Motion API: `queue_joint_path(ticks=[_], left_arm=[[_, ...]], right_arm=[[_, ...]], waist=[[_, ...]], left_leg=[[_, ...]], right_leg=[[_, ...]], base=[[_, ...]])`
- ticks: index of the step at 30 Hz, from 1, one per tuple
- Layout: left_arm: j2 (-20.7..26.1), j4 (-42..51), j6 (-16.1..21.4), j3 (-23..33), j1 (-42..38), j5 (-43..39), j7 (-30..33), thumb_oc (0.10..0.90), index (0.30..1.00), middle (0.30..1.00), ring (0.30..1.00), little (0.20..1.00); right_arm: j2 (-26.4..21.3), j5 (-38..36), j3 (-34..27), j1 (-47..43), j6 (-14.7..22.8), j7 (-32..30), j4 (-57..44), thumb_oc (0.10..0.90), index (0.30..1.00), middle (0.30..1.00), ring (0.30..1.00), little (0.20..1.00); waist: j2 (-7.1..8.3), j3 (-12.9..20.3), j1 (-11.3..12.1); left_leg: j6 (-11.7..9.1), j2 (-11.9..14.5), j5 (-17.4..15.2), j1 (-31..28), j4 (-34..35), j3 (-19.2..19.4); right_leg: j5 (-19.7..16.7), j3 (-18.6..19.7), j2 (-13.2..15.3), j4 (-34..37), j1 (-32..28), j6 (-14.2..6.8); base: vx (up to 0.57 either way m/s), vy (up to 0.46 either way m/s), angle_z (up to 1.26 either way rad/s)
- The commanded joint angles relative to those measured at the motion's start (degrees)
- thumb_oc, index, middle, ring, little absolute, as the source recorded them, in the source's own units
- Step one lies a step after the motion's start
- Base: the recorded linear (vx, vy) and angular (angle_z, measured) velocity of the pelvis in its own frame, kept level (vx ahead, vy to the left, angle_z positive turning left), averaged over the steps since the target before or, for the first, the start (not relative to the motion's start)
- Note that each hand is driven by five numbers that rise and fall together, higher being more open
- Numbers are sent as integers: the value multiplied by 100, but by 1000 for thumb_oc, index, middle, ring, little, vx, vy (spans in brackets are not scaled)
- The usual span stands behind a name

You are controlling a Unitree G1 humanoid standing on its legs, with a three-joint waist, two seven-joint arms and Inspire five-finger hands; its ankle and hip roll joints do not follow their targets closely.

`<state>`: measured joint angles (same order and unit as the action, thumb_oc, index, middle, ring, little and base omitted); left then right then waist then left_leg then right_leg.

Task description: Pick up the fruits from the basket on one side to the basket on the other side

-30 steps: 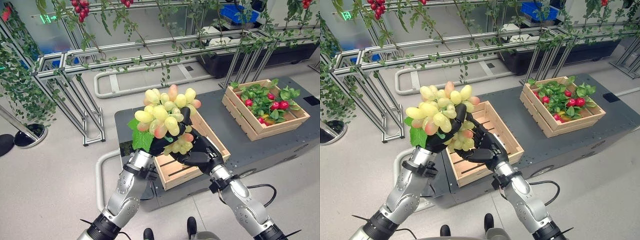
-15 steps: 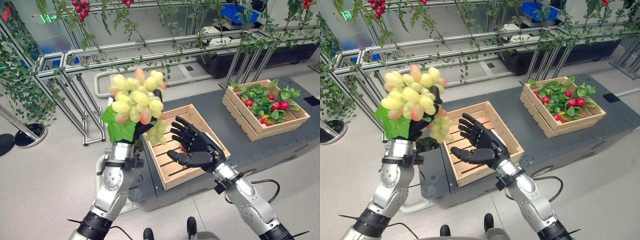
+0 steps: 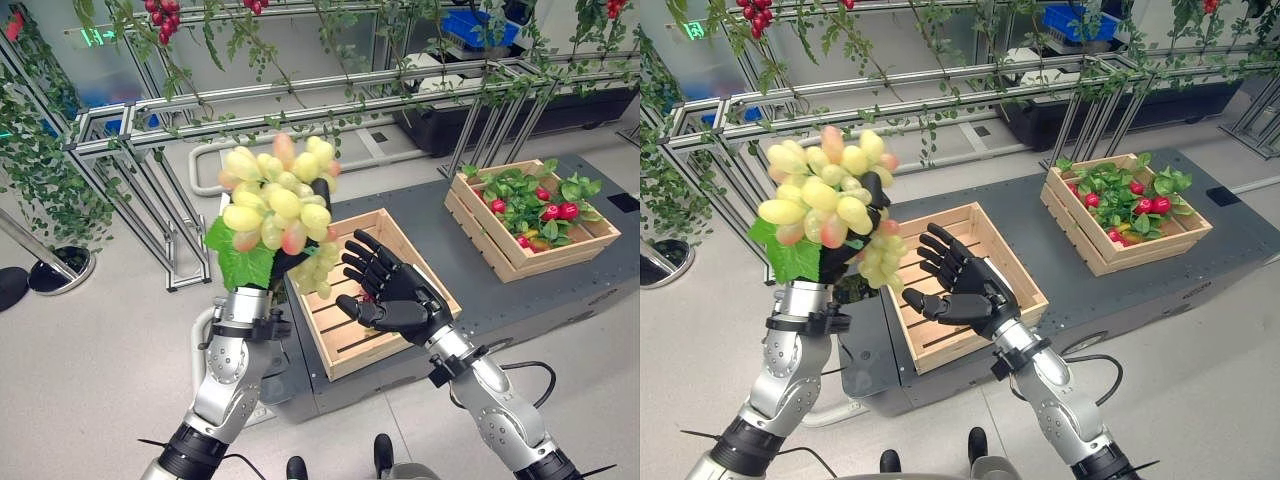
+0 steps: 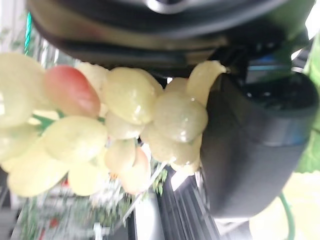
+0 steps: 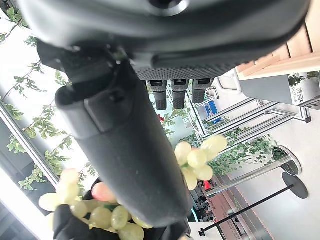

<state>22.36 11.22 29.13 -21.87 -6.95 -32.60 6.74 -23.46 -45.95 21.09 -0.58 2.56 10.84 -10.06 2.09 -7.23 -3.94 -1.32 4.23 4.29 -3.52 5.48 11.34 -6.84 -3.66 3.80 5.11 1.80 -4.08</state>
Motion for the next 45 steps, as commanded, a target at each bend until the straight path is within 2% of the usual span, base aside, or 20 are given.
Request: queue_joint_path(ticks=[1,8,21,22,23,24,25,26,45], left_arm=[[-159,363,417,-25,-530,-267,-411,400,300,300,300,300],[-201,440,334,-379,-550,-442,-517,400,300,300,300,300],[-192,414,301,-480,-563,-466,-571,400,300,300,300,300],[-194,428,278,-484,-563,-463,-571,400,300,300,300,300],[-194,438,234,-499,-571,-465,-586,400,300,300,300,300],[-188,435,222,-509,-571,-468,-597,400,300,300,300,300],[-188,435,222,-509,-571,-469,-597,400,300,300,300,300],[-185,432,184,-544,-571,-456,-599,400,300,300,300,300],[-108,332,86,-539,-451,-325,-643,400,300,300,300,300]], right_arm=[[322,-397,-14,-306,565,291,-736,800,900,900,900,900],[359,-433,168,-449,575,154,-763,800,900,900,900,900],[403,-600,308,-495,539,251,-755,800,900,900,900,900],[411,-599,316,-496,541,239,-759,740,811,811,811,811],[427,-610,328,-500,557,227,-763,588,582,582,582,582],[428,-623,322,-502,561,219,-770,463,394,394,394,394],[428,-623,322,-502,561,219,-770,463,394,394,394,394],[442,-663,324,-501,592,193,-760,400,300,300,300,300],[499,-684,240,-401,853,-31,-667,400,300,300,300,300]], waist=[[54,455,28],[56,437,48],[62,455,61],[61,457,62],[58,461,65],[59,460,64],[59,460,64],[60,461,65],[27,460,67]], left_leg=[[-16,233,-318,-85,-48,-233],[-11,240,-302,-63,-48,-233],[0,242,-300,-65,-48,-248],[-1,243,-298,-65,-48,-248],[-2,242,-296,-63,-48,-251],[-2,241,-295,-62,-48,-254],[-2,241,-295,-62,-48,-254],[2,239,-296,-64,-48,-259],[7,230,-292,-72,-48,-235]], right_leg=[[279,-75,72,-11,-386,-94],[272,-65,69,-11,-375,-102],[270,-80,69,-11,-381,-102],[270,-82,71,-11,-382,-104],[271,-88,73,-11,-382,-105],[270,-89,74,-11,-382,-105],[270,-90,74,-11,-382,-105],[269,-95,74,-11,-383,-104],[256,-101,87,-11,-385,-114]], base=[[0,0,0],[0,0,0],[0,0,0],[0,0,0],[0,0,0],[0,0,0],[0,0,0],[0,0,0],[0,0,0]])
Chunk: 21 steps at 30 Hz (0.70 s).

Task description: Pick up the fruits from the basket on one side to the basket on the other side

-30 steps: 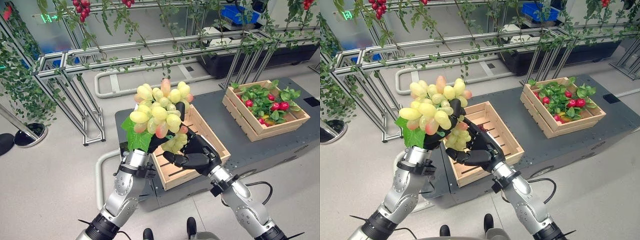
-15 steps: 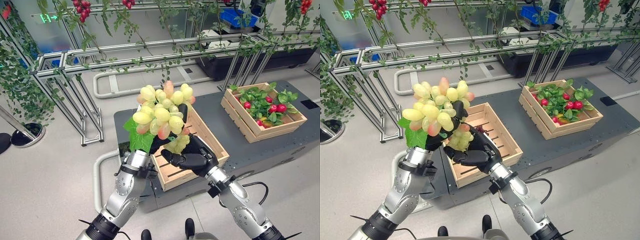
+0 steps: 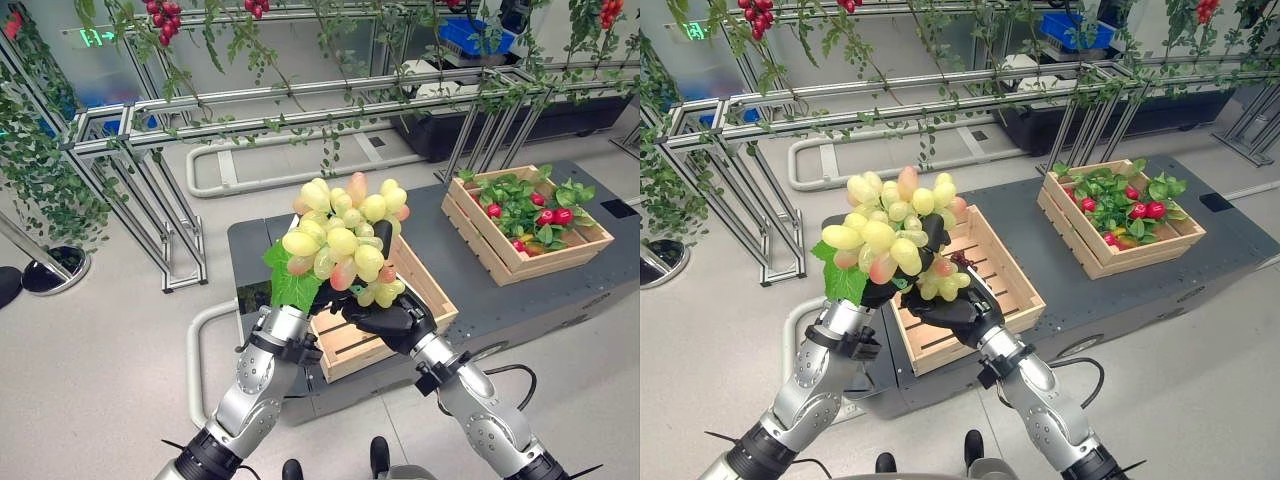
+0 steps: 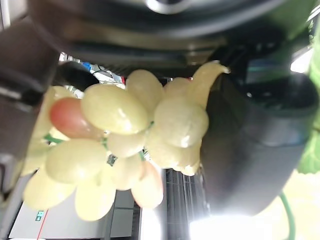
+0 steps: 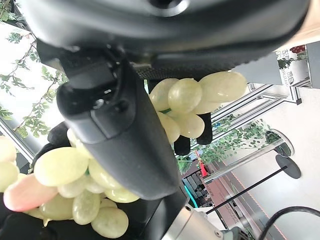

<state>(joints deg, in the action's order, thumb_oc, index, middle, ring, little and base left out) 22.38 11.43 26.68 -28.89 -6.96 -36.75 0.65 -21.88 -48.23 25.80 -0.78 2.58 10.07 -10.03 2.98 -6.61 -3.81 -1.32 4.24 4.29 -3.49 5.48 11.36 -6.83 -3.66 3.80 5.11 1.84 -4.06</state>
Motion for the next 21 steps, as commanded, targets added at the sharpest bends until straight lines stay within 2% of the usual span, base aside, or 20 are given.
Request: queue_joint_path(ticks=[1,4,5,7,9,15,21], left_arm=[[-111,303,315,175,-441,105,-13,400,300,300,300,300],[-67,260,336,230,-402,132,44,400,300,300,300,300],[-63,246,353,250,-390,182,92,442,364,364,364,364],[-52,228,369,307,-361,271,177,687,731,731,731,731],[0,203,484,419,-328,547,393,800,900,900,900,900],[170,185,698,912,-250,1253,972,800,900,900,900,900],[365,132,691,1555,-194,1838,1380,800,900,900,900,900]], right_arm=[[338,-447,-252,-378,849,7,-691,400,300,300,300,300],[308,-428,-330,-350,942,-102,-686,400,300,300,300,300],[309,-406,-351,-342,982,-149,-676,400,300,300,300,300],[305,-382,-421,-302,1030,-182,-651,400,300,300,300,300],[288,-344,-515,-232,1105,-276,-632,400,300,300,300,300],[263,-308,-818,-73,1208,-465,-584,400,300,300,300,300],[264,-349,-1149,60,1240,-556,-582,400,300,300,300,300]], waist=[[-64,403,51],[-68,399,49],[-70,399,49],[-71,397,45],[-79,404,41],[-94,412,23],[-140,430,5]], left_leg=[[6,226,-292,-74,-48,-238],[9,225,-289,-77,-48,-237],[7,224,-287,-75,-48,-235],[2,222,-287,-74,-48,-233],[4,217,-284,-64,-48,-231],[-6,215,-281,-59,-48,-211],[-36,219,-247,-30,-48,-216]], right_leg=[[253,-94,83,-11,-385,-116],[247,-89,80,-11,-385,-116],[245,-89,80,-11,-382,-115],[243,-84,82,-11,-378,-118],[239,-78,82,-11,-367,-119],[234,-66,81,-11,-351,-112],[217,-54,76,-11,-317,-102]], base=[[0,0,0],[0,0,0],[0,0,0],[0,0,0],[0,0,0],[0,0,0],[0,0,0]])
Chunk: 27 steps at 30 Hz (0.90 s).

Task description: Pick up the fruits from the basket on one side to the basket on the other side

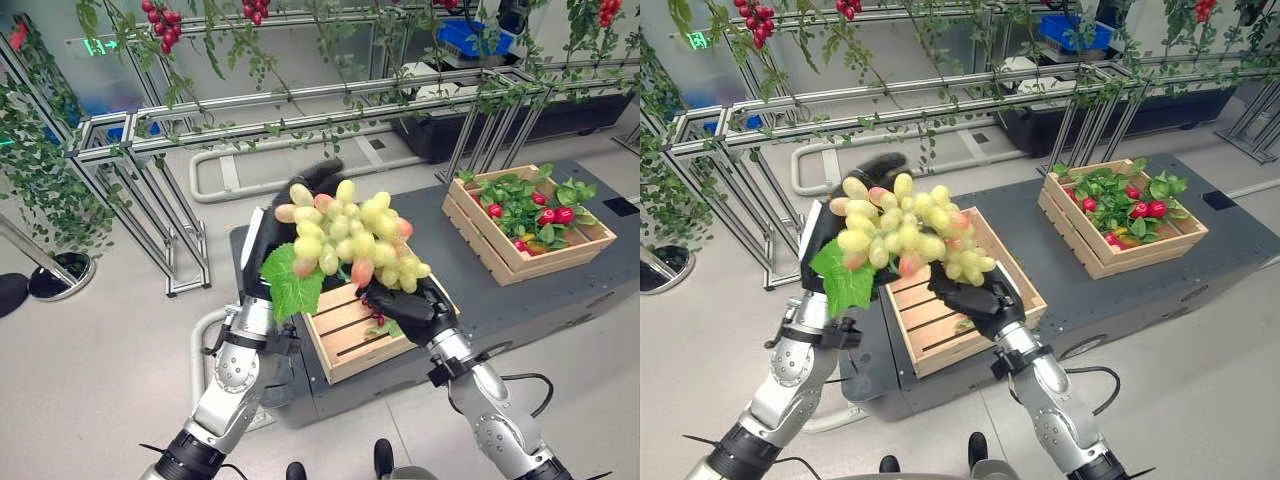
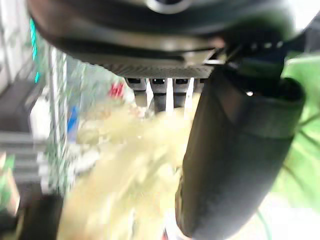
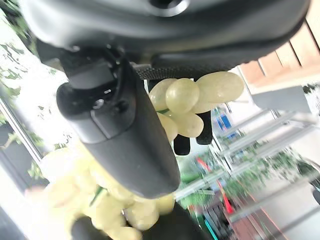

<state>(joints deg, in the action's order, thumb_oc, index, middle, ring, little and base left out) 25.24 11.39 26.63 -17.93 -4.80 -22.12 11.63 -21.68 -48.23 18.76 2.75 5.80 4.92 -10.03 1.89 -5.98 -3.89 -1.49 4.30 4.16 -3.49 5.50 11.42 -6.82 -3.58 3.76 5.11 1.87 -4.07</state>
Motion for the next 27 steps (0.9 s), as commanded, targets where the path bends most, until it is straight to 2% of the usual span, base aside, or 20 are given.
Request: queue_joint_path(ticks=[1,8,11,13,18,23,27], left_arm=[[117,127,681,579,-399,508,383,800,900,900,900,900],[316,27,706,1127,-357,1256,939,800,900,900,900,900],[377,4,733,1286,-343,1205,934,800,900,900,900,900],[353,-54,785,1324,-331,1132,769,800,900,900,900,900],[254,67,627,1242,-265,373,-4,800,900,900,900,900],[84,173,371,869,-226,-815,-1088,800,900,900,900,900],[-22,210,317,463,-249,-1044,-1288,800,900,900,900,900]], right_arm=[[249,-340,-489,-278,929,-68,-593,400,300,300,300,300],[255,-441,-715,-268,961,-54,-584,400,300,300,300,300],[273,-641,-794,-297,1073,0,-605,400,300,300,300,300],[329,-766,-852,-318,1148,48,-583,400,300,300,300,300],[440,-734,-939,-331,1362,121,-651,400,300,300,300,300],[439,-383,-963,-362,1461,275,-703,400,300,300,300,300],[285,-117,-998,-473,1406,357,-614,400,300,300,300,300]], waist=[[-44,370,9],[-93,390,-4],[-106,397,-3],[-110,405,-4],[-133,411,-14],[-98,403,-30],[-55,398,-61]], left_leg=[[-24,215,-229,-27,-50,-223],[-39,225,-223,-12,-50,-224],[-44,225,-231,-7,-50,-221],[-50,229,-237,-14,-50,-223],[-38,225,-254,1,-50,-228],[-34,269,-266,-14,-50,-182],[-69,372,-215,-26,-50,-99]], right_leg=[[217,-57,78,-11,-314,-98],[243,-48,76,-11,-299,-83],[261,-62,81,-11,-302,-81],[265,-65,85,-11,-304,-80],[280,-32,69,-11,-285,-69],[284,40,13,-11,-268,-44],[279,109,-87,-11,-245,-7]], base=[[0,0,0],[0,0,0],[0,0,0],[16,-7,0],[5,-17,-1],[10,-92,-3],[15,-134,-9]])
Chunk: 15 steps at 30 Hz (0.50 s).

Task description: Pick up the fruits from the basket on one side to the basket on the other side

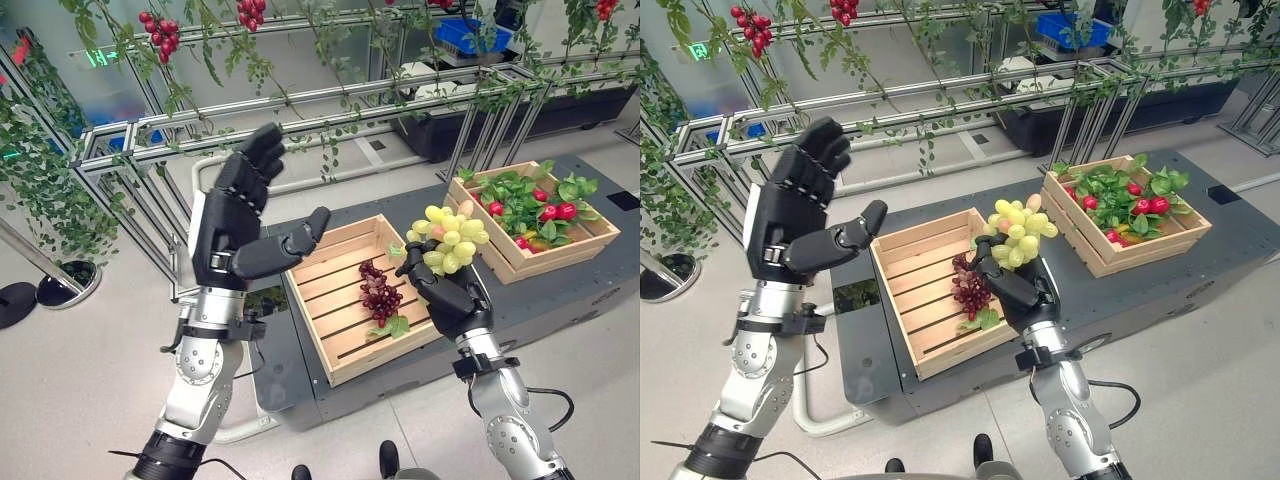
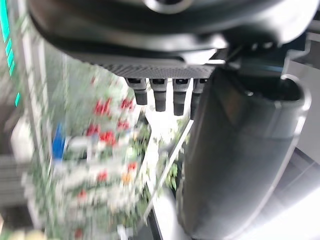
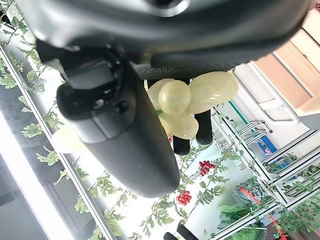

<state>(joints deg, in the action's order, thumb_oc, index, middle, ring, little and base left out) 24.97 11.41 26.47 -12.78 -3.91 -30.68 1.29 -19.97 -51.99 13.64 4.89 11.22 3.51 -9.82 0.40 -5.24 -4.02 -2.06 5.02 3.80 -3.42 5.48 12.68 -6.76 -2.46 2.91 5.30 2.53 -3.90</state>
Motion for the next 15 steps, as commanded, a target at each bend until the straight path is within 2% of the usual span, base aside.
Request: queue_joint_path(ticks=[1,7,9,10,11,12,15], left_arm=[[-21,186,333,-149,-375,-283,-284,800,900,900,900,900],[-126,87,209,-554,-570,-495,-550,800,900,900,900,900],[-145,57,163,-704,-629,-713,-707,800,900,900,900,900],[-175,58,104,-763,-665,-689,-674,800,900,900,900,900],[-182,54,98,-777,-674,-708,-701,800,900,900,900,900],[-173,28,95,-816,-670,-701,-635,800,900,900,900,900],[-181,53,21,-811,-618,-654,-547,800,900,900,900,900]], right_arm=[[53,312,-497,-739,812,552,-582,400,300,300,300,300],[-160,357,-544,-868,647,783,-427,400,300,300,300,300],[-301,516,-564,-899,601,889,-429,400,300,300,300,300],[-393,522,-547,-953,551,1032,-391,400,300,300,300,300],[-415,539,-543,-966,546,1071,-377,400,300,300,300,300],[-504,487,-487,-1037,489,1256,-338,400,300,300,300,300],[-577,443,-305,-1144,421,1458,-335,400,300,300,300,300]], waist=[[103,315,-59],[188,331,-146],[231,316,-142],[273,300,-95],[282,295,-85],[337,271,-34],[416,143,112]], left_leg=[[-24,334,-161,-33,-48,-213],[-90,503,-61,29,-48,-197],[-90,497,8,25,-48,-388],[-76,425,-60,98,-239,-723],[-71,408,-94,131,-310,-793],[-24,242,-245,269,-695,-1197],[155,-234,-405,557,-1495,-1931]], right_leg=[[273,26,-39,-30,-301,-7],[296,175,-246,-30,-258,72],[288,292,-313,-30,-260,119],[263,441,-328,-30,-263,157],[257,470,-327,-30,-263,164],[209,651,-311,-30,-280,194],[94,952,-257,-87,-345,226]], base=[[2,-150,-14],[-1,-113,-9],[7,-35,-22],[1,11,-23],[-4,33,-40],[-7,71,-45],[-29,175,-95]])
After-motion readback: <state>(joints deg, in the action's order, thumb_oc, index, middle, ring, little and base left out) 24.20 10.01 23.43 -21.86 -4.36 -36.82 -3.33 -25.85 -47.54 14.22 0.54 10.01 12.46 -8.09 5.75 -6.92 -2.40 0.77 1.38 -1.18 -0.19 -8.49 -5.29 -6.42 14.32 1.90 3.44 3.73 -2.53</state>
